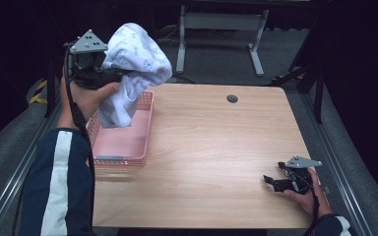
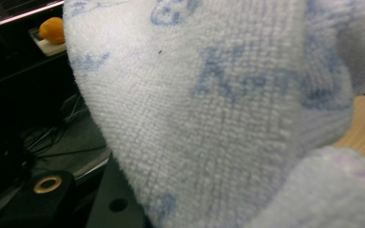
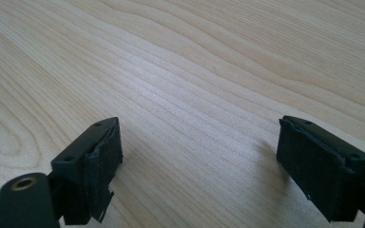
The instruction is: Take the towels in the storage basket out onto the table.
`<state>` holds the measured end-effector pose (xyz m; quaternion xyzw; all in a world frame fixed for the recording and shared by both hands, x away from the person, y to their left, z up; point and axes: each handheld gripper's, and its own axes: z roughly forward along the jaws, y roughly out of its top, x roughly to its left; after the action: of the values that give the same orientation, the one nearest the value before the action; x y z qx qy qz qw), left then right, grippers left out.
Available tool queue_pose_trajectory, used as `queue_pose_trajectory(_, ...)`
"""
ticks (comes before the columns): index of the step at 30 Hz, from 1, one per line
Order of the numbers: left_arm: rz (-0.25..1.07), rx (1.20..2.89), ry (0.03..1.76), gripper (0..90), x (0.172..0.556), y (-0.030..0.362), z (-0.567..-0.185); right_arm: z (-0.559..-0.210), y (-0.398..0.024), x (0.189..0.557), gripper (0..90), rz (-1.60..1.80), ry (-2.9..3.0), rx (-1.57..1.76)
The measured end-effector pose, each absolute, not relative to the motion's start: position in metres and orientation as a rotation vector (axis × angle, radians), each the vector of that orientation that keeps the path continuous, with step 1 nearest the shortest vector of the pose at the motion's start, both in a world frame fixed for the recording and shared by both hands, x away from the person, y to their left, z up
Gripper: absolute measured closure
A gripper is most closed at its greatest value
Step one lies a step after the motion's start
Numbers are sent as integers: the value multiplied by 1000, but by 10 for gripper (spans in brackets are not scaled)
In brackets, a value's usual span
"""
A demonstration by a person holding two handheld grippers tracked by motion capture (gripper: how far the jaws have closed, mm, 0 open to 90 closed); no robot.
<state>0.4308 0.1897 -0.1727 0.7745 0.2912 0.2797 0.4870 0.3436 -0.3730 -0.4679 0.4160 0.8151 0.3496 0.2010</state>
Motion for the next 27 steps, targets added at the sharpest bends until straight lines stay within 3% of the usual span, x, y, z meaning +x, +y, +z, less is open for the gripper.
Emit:
queue_pose_trajectory(12,494,1936,554,655,443,102,-204,-468,-373,343,156,979,2275,1166)
queue_pose_trajectory(27,111,2110,418,639,442,-21,-343,-468,-373,343,156,977,2278,1160)
